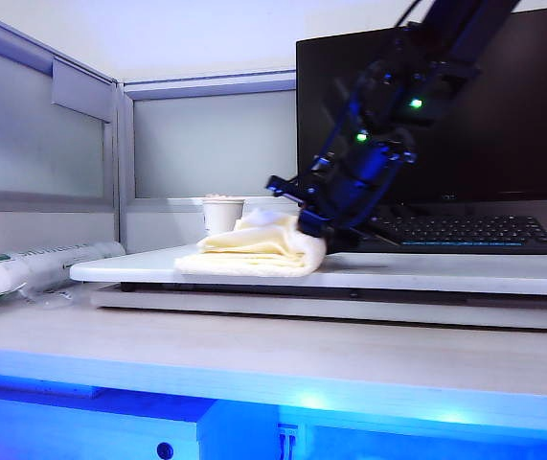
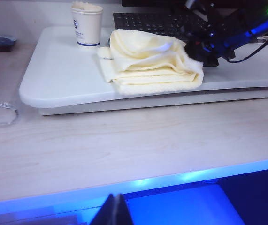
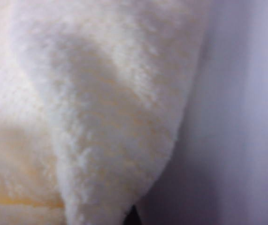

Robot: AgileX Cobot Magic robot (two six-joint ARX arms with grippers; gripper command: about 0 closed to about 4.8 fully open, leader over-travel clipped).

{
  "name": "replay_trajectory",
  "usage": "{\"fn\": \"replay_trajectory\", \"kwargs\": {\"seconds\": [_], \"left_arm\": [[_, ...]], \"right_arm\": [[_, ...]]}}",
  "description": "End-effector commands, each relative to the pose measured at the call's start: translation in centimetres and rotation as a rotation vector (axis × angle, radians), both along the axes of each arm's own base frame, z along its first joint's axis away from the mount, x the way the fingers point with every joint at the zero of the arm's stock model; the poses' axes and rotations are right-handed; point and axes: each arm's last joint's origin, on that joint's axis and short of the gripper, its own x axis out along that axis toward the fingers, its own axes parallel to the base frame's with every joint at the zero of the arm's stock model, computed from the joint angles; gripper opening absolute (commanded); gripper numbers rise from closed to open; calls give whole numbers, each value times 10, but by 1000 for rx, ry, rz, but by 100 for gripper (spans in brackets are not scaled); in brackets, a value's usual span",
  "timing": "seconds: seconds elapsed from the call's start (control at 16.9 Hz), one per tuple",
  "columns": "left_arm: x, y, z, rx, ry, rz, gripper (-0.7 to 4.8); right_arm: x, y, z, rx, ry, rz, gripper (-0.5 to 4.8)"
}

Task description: Wipe the tabletop with a clean cloth to remove dust and stains.

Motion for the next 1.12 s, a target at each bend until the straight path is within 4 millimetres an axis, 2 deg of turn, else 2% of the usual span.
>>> {"fn": "replay_trajectory", "kwargs": {"seconds": [0.06,0.3,0.41,0.53,0.65,0.77,0.94,1.12], "left_arm": [[-1,-1,-2,-6,25,-30,-6],[-1,-1,-2,-6,24,-29,-6],[-1,-1,-2,-6,24,-28,-6],[-1,-1,-2,-6,24,-28,-6],[-1,-1,-2,-6,24,-26,-6],[-1,-1,-2,-6,24,-26,-6],[-1,-1,-2,-6,24,-25,-6],[-1,-1,-2,-5,24,-25,-6]], "right_arm": [[-3,-25,-26,-96,157,-86,-6],[-12,-52,-53,-121,231,-126,-6],[-26,-72,-67,-123,264,-158,-6],[-45,-98,-72,-116,257,-211,-6],[-68,-148,-66,-106,237,-312,-6],[-84,-182,-57,-134,224,-358,-6],[-105,-224,-42,-138,200,-425,-6],[-118,-246,-35,-164,213,-448,-6]]}}
